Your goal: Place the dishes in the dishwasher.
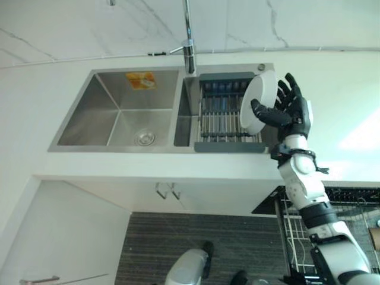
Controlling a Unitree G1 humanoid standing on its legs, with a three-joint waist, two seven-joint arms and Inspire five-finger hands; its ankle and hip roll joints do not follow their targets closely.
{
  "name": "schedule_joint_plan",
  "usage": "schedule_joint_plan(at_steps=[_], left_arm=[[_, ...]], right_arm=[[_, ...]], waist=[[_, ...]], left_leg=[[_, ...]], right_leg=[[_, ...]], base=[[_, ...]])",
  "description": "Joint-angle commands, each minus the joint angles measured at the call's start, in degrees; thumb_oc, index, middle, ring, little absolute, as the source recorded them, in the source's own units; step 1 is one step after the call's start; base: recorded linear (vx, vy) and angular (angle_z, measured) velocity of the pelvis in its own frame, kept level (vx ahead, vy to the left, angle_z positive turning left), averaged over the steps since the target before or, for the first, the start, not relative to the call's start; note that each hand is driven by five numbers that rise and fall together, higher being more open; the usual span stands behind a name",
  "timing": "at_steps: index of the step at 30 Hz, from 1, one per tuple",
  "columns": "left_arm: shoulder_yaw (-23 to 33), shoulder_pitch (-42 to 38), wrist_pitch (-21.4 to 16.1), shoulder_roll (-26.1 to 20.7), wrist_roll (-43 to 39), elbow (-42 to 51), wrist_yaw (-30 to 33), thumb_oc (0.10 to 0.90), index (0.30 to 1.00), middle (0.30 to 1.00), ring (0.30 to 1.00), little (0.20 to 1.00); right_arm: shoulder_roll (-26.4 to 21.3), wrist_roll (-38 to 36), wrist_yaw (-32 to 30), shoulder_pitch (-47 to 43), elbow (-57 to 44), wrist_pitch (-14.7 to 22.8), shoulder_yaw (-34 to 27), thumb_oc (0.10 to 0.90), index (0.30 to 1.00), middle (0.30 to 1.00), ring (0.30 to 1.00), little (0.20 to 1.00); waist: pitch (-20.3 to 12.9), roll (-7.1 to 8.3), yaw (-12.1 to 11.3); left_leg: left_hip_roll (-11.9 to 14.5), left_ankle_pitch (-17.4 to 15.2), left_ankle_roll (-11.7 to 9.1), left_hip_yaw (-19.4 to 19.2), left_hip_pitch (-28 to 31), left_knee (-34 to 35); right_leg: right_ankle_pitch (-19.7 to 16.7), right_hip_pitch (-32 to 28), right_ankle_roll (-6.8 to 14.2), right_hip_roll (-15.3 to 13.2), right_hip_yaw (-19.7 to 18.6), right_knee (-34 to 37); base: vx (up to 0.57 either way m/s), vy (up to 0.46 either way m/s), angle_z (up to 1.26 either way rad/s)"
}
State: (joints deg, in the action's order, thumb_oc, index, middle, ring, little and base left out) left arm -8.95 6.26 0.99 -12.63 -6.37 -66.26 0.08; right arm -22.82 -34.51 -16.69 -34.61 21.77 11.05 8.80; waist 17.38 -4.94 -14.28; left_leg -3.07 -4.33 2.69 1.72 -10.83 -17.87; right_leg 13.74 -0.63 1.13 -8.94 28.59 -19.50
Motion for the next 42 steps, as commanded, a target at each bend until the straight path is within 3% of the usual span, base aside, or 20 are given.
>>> schedule_joint_plan(at_steps=[1, 8, 10, 11, 16, 26, 30, 34, 42], left_arm=[[-3.1, 1.9, 0.0, -4.0, 1.1, 0.0, 1.8, 0.800, 0.900, 0.900, 0.900, 0.900], [-3.3, 1.7, 0.1, -4.2, 1.3, 0.3, 1.7, 0.800, 0.900, 0.900, 0.900, 0.900], [-3.4, 1.6, 0.1, -4.4, 1.3, 0.4, 1.6, 0.800, 0.900, 0.900, 0.900, 0.900], [-3.4, 1.6, 0.1, -4.4, 1.1, 0.4, 1.6, 0.800, 0.900, 0.900, 0.900, 0.900], [-3.8, 1.1, -0.3, -4.0, 0.8, 0.5, 2.0, 0.800, 0.900, 0.900, 0.900, 0.900], [-4.2, 0.8, -1.0, -3.6, 0.5, 0.2, 2.0, 0.800, 0.900, 0.900, 0.900, 0.900], [-3.8, 0.7, -2.0, -3.1, 0.8, -0.6, 2.1, 0.800, 0.900, 0.900, 0.900, 0.900], [-3.5, 0.8, -2.7, -2.9, 1.1, -1.2, 2.2, 0.800, 0.900, 0.900, 0.900, 0.900], [-1.5, 1.3, -3.2, -2.0, 2.2, -1.4, 3.2, 0.800, 0.900, 0.900, 0.900, 0.900]], right_arm=[[-1.2, -1.8, 1.6, -9.9, -0.4, 4.4, 0.3, 0.800, 0.900, 0.900, 0.900, 0.900], [-1.5, -2.4, 2.0, -10.3, 0.5, 2.8, 0.2, 0.800, 0.900, 0.900, 0.900, 0.900], [-1.4, -2.2, 1.4, -10.3, 0.8, 2.3, 0.1, 0.555, 0.533, 0.533, 0.533, 0.533], [-1.5, -2.0, 0.5, -10.4, 1.0, 2.4, 0.0, 0.400, 0.300, 0.300, 0.300, 0.300], [-2.0, 6.2, -8.0, -11.1, 1.3, 4.5, -0.5, 0.400, 0.300, 0.300, 0.300, 0.300], [-3.0, 12.1, -13.7, -12.0, 1.4, 4.8, 0.1, 0.400, 0.300, 0.300, 0.300, 0.300], [-2.7, 16.8, -17.1, -12.0, -1.1, 11.4, 0.8, 0.400, 0.300, 0.300, 0.300, 0.300], [-1.0, 15.6, -13.9, -10.7, -4.9, 19.1, 1.9, 0.400, 0.300, 0.300, 0.300, 0.300], [3.5, 14.3, -12.0, -6.2, -17.4, 25.8, 3.4, 0.400, 0.300, 0.300, 0.300, 0.300]], waist=[[-2.7, 0.42, -0.7], [-2.3, 0.39, -0.8], [-2.1, 0.35, -0.8], [-2.0, 0.31, -0.8], [-1.3, 0.07, -0.7], [-0.9, -0.31, -0.7], [-1.0, -0.23, -0.6], [-1.5, 0.17, -0.3], [-3.2, 1.98, 1.3]], left_leg=[[0.0, -7.8, -0.1, 1.1, 2.9, 0.7], [0.2, -7.7, -0.1, 0.7, 2.9, 0.7], [0.2, -7.6, -0.1, 0.6, 2.8, 0.7], [0.2, -7.6, -0.1, 0.7, 2.7, 0.7], [0.2, -7.5, 0.1, 0.7, 2.4, 0.7], [-0.1, -7.3, 0.0, 1.2, 2.0, 0.7], [0.1, -7.4, 0.0, 0.9, 1.9, 0.7], [0.6, -7.8, 0.1, 0.0, 2.1, 0.7], [2.3, -9.1, 0.0, -3.0, 3.6, 0.7]], right_leg=[[0.9, -2.0, 3.3, -1.9, -4.1, 2.3], [0.7, -2.2, 3.4, -2.1, -3.6, 2.3], [0.7, -2.1, 3.4, -2.2, -3.6, 2.3], [0.6, -2.1, 3.4, -2.2, -3.6, 2.3], [0.3, -1.7, 3.5, -2.1, -3.8, 2.3], [0.2, -1.4, 3.5, -2.2, -4.1, 2.3], [0.4, -1.2, 3.4, -2.2, -4.2, 2.3], [0.6, -1.1, 3.4, -2.1, -4.4, 2.3], [1.2, -0.9, 3.1, -1.2, -5.4, 2.3]], base=[[-0.01, 0.012, 0.04], [0.00, 0.010, 0.01], [0.00, 0.000, 0.00], [0.00, 0.000, 0.00], [-0.02, 0.015, 0.01], [-0.01, 0.005, 0.04], [-0.04, -0.007, -0.03], [-0.05, -0.031, -0.10], [-0.08, -0.081, -0.14]])
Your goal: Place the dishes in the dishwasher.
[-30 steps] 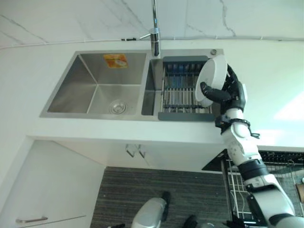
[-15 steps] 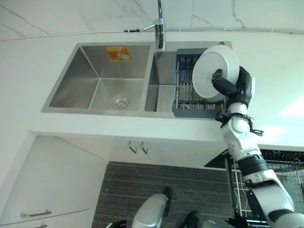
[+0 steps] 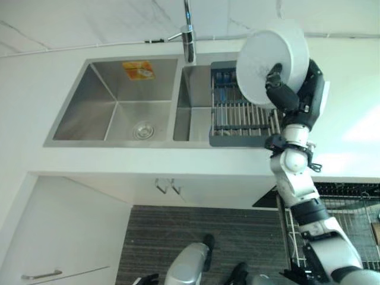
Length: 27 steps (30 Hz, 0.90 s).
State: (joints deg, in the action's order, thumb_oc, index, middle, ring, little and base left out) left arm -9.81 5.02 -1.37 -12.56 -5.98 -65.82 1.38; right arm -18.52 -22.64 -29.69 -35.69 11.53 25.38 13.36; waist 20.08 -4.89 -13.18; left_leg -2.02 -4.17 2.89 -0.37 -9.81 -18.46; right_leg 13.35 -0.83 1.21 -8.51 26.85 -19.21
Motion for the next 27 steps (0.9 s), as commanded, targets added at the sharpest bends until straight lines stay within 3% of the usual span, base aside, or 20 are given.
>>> schedule_joint_plan(at_steps=[1, 6, 12, 16, 20, 23, 27], left_arm=[[-0.5, 2.6, -0.9, -1.9, 1.7, -2.0, 2.2, 0.800, 0.900, 0.900, 0.900, 0.900], [0.4, 2.0, -0.8, -0.9, 1.9, -2.8, 3.8, 0.800, 0.900, 0.900, 0.900, 0.900], [2.3, 1.3, -0.2, 0.1, 0.5, -2.1, 4.9, 0.800, 0.900, 0.900, 0.900, 0.900], [3.4, 1.2, 0.9, 0.3, -0.1, -0.5, 5.0, 0.800, 0.900, 0.900, 0.900, 0.900], [5.0, 1.6, 1.8, 0.4, -0.2, 1.3, 4.6, 0.800, 0.900, 0.900, 0.900, 0.900], [5.3, 1.7, 2.2, 0.4, -0.3, 2.2, 4.5, 0.800, 0.900, 0.900, 0.900, 0.900], [5.2, 1.6, 3.1, 0.6, -0.6, 3.0, 4.7, 0.800, 0.900, 0.900, 0.900, 0.900]], right_arm=[[-0.4, 2.3, 0.9, -4.3, -8.8, 12.2, -1.1, 0.400, 0.300, 0.300, 0.300, 0.300], [-0.5, 4.3, -0.6, -0.5, -16.4, 12.3, -2.0, 0.400, 0.300, 0.300, 0.300, 0.300], [-5.3, 3.3, -0.4, 9.3, -25.2, 11.1, -8.5, 0.400, 0.300, 0.300, 0.300, 0.300], [-8.8, -0.1, 2.9, 18.9, -28.0, 11.3, -15.5, 0.400, 0.300, 0.300, 0.300, 0.300], [-10.0, -6.2, 10.6, 28.6, -28.1, 9.4, -22.5, 0.400, 0.300, 0.300, 0.300, 0.300], [-9.3, -8.7, 16.1, 31.9, -25.5, 8.3, -23.7, 0.400, 0.300, 0.300, 0.300, 0.300], [-7.8, -7.6, 18.9, 33.6, -21.9, 8.5, -21.2, 0.400, 0.300, 0.300, 0.300, 0.300]], waist=[[-6.1, 2.21, 0.6], [-6.9, 3.30, 2.9], [-7.9, 4.29, 7.6], [-8.4, 4.70, 11.2], [-8.7, 4.88, 14.6], [-8.4, 4.83, 15.9], [-7.6, 4.53, 16.6]], left_leg=[[1.6, -9.5, -0.3, -1.4, 2.9, 1.3], [3.5, -10.9, -0.6, -4.6, 5.0, 1.3], [5.3, -12.3, -1.0, -8.9, 7.5, 1.3], [6.3, -12.9, -1.4, -10.6, 8.4, 1.3], [7.1, -13.1, -2.0, -11.8, 8.7, 1.3], [7.3, -12.9, -2.2, -11.9, 8.8, 1.3], [7.7, -12.6, -2.4, -12.0, 8.6, 1.3]], right_leg=[[1.7, -0.7, 3.0, -1.5, -3.8, 2.0], [2.3, -0.9, 2.3, -0.4, -5.0, 2.0], [2.7, -1.1, 1.9, 1.2, -7.7, 2.0], [2.7, -0.8, 1.9, 2.2, -9.9, 2.0], [2.7, -0.5, 1.9, 3.0, -11.7, 2.0], [2.7, -0.5, 1.6, 3.4, -12.2, 2.0], [2.8, -0.7, 1.2, 3.7, -11.8, 2.0]], base=[[-0.12, -0.123, -0.27], [-0.12, -0.113, -0.46], [-0.10, -0.090, -0.56], [-0.07, -0.085, -0.34], [-0.03, -0.073, -0.20], [-0.02, -0.064, -0.14], [-0.01, -0.045, -0.07]])
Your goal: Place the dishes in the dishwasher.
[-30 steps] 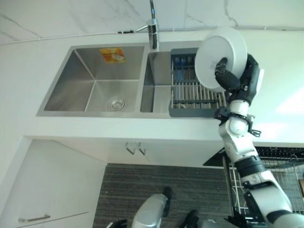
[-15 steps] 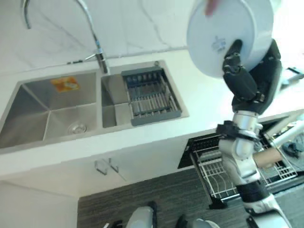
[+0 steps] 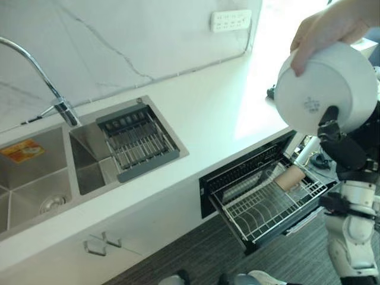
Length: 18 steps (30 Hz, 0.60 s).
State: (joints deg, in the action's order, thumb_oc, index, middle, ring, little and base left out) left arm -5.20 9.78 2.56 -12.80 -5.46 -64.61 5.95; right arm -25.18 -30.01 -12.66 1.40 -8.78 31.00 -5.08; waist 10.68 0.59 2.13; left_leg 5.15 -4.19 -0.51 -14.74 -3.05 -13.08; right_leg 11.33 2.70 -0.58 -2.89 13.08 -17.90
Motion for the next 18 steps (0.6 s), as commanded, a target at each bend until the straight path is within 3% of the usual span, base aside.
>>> schedule_joint_plan(at_steps=[1, 7, 8, 18], left_arm=[[0.5, -3.2, -0.6, 0.8, -1.1, 1.9, 0.1, 0.800, 0.900, 0.900, 0.900, 0.900], [-0.4, -3.6, 0.0, 0.7, -1.2, 2.1, -0.6, 0.800, 0.900, 0.900, 0.900, 0.900], [-0.7, -3.7, 0.1, 0.7, -1.1, 2.2, -0.7, 0.800, 0.900, 0.900, 0.900, 0.900], [-0.6, -2.2, -1.5, 1.4, -0.8, 0.8, -0.4, 0.800, 0.900, 0.900, 0.900, 0.900]], right_arm=[[-0.7, 0.8, 2.2, -3.3, -0.5, 2.9, -1.7, 0.400, 0.300, 0.300, 0.300, 0.300], [-0.9, 6.9, -0.4, -5.1, 6.3, 3.5, 3.6, 0.400, 0.300, 0.300, 0.300, 0.300], [-1.1, 8.0, -1.8, -5.6, 7.8, 3.2, 4.6, 0.400, 0.300, 0.300, 0.300, 0.300], [1.5, 12.1, -7.5, -3.8, 19.4, 4.8, 8.7, 0.400, 0.300, 0.300, 0.300, 0.300]], waist=[[2.1, -1.02, 1.3], [2.9, -1.21, 0.1], [3.2, -1.34, -0.2], [4.0, -1.74, -1.3]], left_leg=[[0.5, -12.4, 0.9, 2.6, 1.7, -4.1], [0.1, -12.6, 0.0, 4.0, 1.3, -4.1], [0.2, -11.3, 0.1, 4.0, 0.4, -4.1], [-0.3, -11.5, -0.5, 5.5, 0.0, -4.1]], right_leg=[[4.9, -4.3, 2.9, -1.8, 2.2, 0.7], [6.2, -4.9, 2.7, -1.9, 2.8, 0.7], [5.4, -4.3, 2.3, -1.9, 3.6, 0.7], [6.4, -5.0, 2.2, -2.2, 4.1, 0.7]], base=[[0.01, -0.032, -0.05], [0.02, -0.013, 0.01], [0.00, -0.006, 0.17], [0.03, 0.017, 0.11]])
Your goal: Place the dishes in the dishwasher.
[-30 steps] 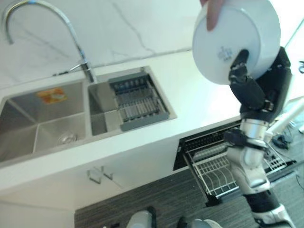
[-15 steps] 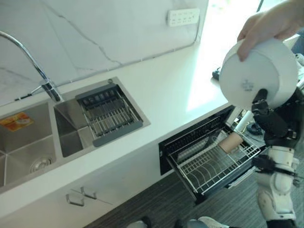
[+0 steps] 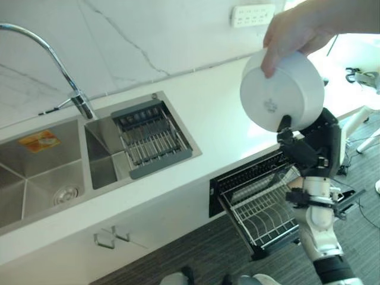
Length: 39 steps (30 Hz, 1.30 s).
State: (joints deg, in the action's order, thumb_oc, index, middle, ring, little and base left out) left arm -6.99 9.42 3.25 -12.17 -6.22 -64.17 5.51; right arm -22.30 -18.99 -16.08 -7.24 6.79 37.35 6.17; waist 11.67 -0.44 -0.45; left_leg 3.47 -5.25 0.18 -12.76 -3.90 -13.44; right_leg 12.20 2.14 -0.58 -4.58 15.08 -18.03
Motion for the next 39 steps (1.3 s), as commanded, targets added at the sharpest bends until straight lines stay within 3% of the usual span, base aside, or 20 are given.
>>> schedule_joint_plan(at_steps=[1, 4, 5, 6, 14, 21, 39], left_arm=[[1.2, -1.7, -2.4, 0.8, -0.1, 0.2, 0.0, 0.800, 0.900, 0.900, 0.900, 0.900], [1.1, -1.8, -2.6, 0.6, -0.4, 0.6, -0.4, 0.800, 0.900, 0.900, 0.900, 0.900], [1.1, -1.8, -2.7, 0.6, -0.4, 0.6, -0.4, 0.800, 0.900, 0.900, 0.900, 0.900], [1.2, -1.7, -2.8, 0.6, -0.4, 0.7, -0.4, 0.800, 0.900, 0.900, 0.900, 0.900], [1.6, -1.6, -3.1, 0.5, -0.3, 0.4, -0.6, 0.800, 0.900, 0.900, 0.900, 0.900], [1.3, -2.1, -3.1, 1.0, -1.0, -0.8, -0.2, 0.800, 0.900, 0.900, 0.900, 0.900], [2.7, -1.5, -3.4, 1.2, -1.9, -2.8, -0.4, 0.800, 0.900, 0.900, 0.900, 0.900]], right_arm=[[-1.2, 1.0, -4.1, 5.1, 4.4, -1.2, -2.5, 0.400, 0.300, 0.300, 0.300, 0.300], [-1.1, 1.4, -4.2, 5.6, 5.7, 0.6, -2.3, 0.400, 0.300, 0.300, 0.300, 0.300], [-1.1, 0.5, -3.3, 5.6, 5.6, 0.9, -2.4, 0.585, 0.578, 0.578, 0.578, 0.578], [-1.1, -0.9, -1.2, 5.6, 5.6, 1.6, -2.4, 0.800, 0.900, 0.900, 0.900, 0.900], [-1.7, -11.2, 11.0, 5.2, 2.7, 4.1, -3.0, 0.800, 0.900, 0.900, 0.900, 0.900], [-2.2, -15.8, 16.5, 4.2, -1.5, 3.6, -4.3, 0.800, 0.900, 0.900, 0.900, 0.900], [-1.9, -13.6, 12.9, 2.8, -8.3, 2.3, -4.0, 0.800, 0.900, 0.900, 0.900, 0.900]], waist=[[3.0, -0.73, 1.3], [3.2, -1.00, 1.5], [3.3, -1.00, 1.5], [3.2, -0.99, 1.4], [1.4, -0.29, 0.8], [0.2, -0.07, 0.2], [-0.7, -0.08, -0.5]], left_leg=[[1.3, -10.5, -1.1, 3.6, 0.9, -3.7], [0.8, -10.8, -0.7, 4.1, 0.9, -3.7], [0.7, -10.9, -0.6, 4.1, 1.0, -3.7], [0.7, -10.9, -0.6, 4.1, 1.1, -3.7], [1.4, -10.8, -1.8, 3.3, 0.3, -3.7], [1.7, -11.0, -1.9, 2.7, 0.1, -3.7], [1.0, -10.8, -0.6, 3.9, 0.2, -3.7]], right_leg=[[5.6, -4.4, 2.2, -0.5, 2.1, 0.8], [5.5, -4.3, 2.1, -0.6, 1.7, 0.8], [5.5, -4.4, 2.2, -0.6, 1.7, 0.8], [5.5, -4.4, 2.2, -0.6, 1.6, 0.8], [5.5, -3.8, 3.3, -1.7, 1.9, 0.8], [5.4, -3.0, 3.8, -2.6, 2.3, 0.8], [4.8, -3.3, 3.4, -2.3, 2.6, 0.8]], base=[[0.05, 0.024, 0.05], [0.02, 0.020, 0.02], [0.00, 0.000, 0.00], [0.00, 0.000, 0.00], [-0.01, -0.002, -0.02], [0.00, -0.004, -0.11], [0.00, 0.001, 0.04]])
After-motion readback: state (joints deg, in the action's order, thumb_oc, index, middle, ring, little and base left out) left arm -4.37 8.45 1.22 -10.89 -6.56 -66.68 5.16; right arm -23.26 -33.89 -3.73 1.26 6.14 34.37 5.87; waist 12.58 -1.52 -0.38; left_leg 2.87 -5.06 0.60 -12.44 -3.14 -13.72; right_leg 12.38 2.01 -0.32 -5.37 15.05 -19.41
